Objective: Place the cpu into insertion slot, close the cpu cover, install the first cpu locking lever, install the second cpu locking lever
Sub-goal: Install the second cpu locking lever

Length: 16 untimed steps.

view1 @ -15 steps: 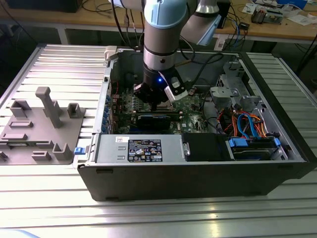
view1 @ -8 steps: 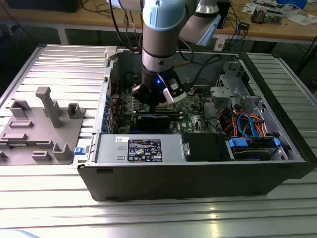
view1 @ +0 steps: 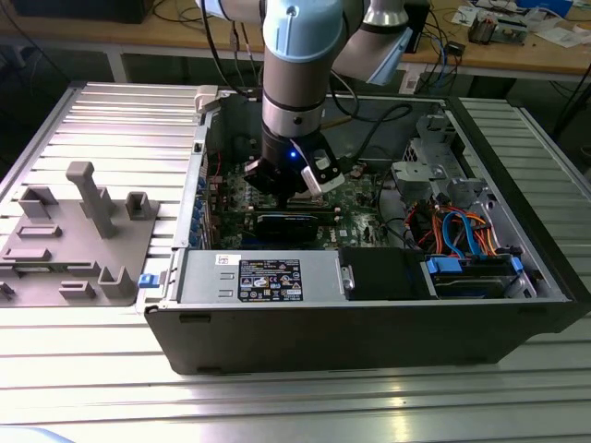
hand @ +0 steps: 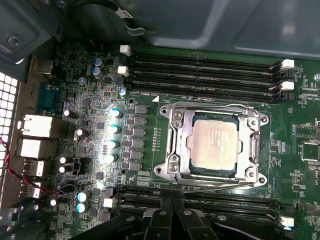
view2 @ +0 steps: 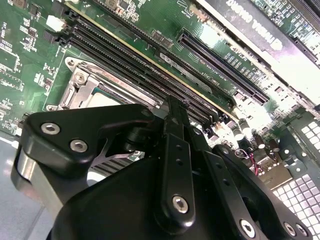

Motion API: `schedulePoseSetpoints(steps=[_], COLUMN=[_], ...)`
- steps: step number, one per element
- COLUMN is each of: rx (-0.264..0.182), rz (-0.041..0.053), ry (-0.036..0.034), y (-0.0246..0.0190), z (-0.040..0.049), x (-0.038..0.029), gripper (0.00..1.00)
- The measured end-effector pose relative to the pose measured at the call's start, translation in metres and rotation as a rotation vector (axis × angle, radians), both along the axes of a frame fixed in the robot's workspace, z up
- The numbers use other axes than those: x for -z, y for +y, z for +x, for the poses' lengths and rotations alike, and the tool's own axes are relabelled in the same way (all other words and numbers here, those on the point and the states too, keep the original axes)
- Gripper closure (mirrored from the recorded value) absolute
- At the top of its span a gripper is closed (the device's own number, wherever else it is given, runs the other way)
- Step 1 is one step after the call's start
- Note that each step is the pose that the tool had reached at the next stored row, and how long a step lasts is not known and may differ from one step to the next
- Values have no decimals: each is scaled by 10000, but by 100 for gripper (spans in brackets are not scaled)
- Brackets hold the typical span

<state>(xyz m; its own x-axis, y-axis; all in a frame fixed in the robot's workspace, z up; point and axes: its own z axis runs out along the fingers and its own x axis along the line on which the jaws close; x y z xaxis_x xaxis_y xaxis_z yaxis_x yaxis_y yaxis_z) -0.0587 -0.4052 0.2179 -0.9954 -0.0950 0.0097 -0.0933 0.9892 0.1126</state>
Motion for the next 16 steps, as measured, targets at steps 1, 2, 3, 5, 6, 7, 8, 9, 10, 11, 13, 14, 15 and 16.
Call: schedulePoseSetpoints(steps=[1, 2, 3, 5, 6, 7, 8, 9, 10, 11, 13, 14, 15, 16], rx=[0, 1, 1, 0, -1, -1, -1, 2, 1, 1, 0, -1, -1, -2], rz=[1, 1, 1, 1, 2, 5, 26, 50, 255, 386, 489, 507, 527, 552], ry=[0, 0, 0, 0, 0, 1, 2, 0, -1, 0, 0, 0, 0, 1], y=[0, 0, -1, -1, -2, -2, -2, -1, -1, -1, 1, 2, 2, 2], z=[0, 0, 0, -1, -1, -2, -3, -6, -37, -113, -113, -113, -112, -113], x=[1, 0, 0, 2, 5, 8, 13, 18, 71, 109, 123, 125, 128, 131], gripper=[89, 89, 89, 89, 89, 89, 89, 89, 89, 89, 89, 89, 89, 89])
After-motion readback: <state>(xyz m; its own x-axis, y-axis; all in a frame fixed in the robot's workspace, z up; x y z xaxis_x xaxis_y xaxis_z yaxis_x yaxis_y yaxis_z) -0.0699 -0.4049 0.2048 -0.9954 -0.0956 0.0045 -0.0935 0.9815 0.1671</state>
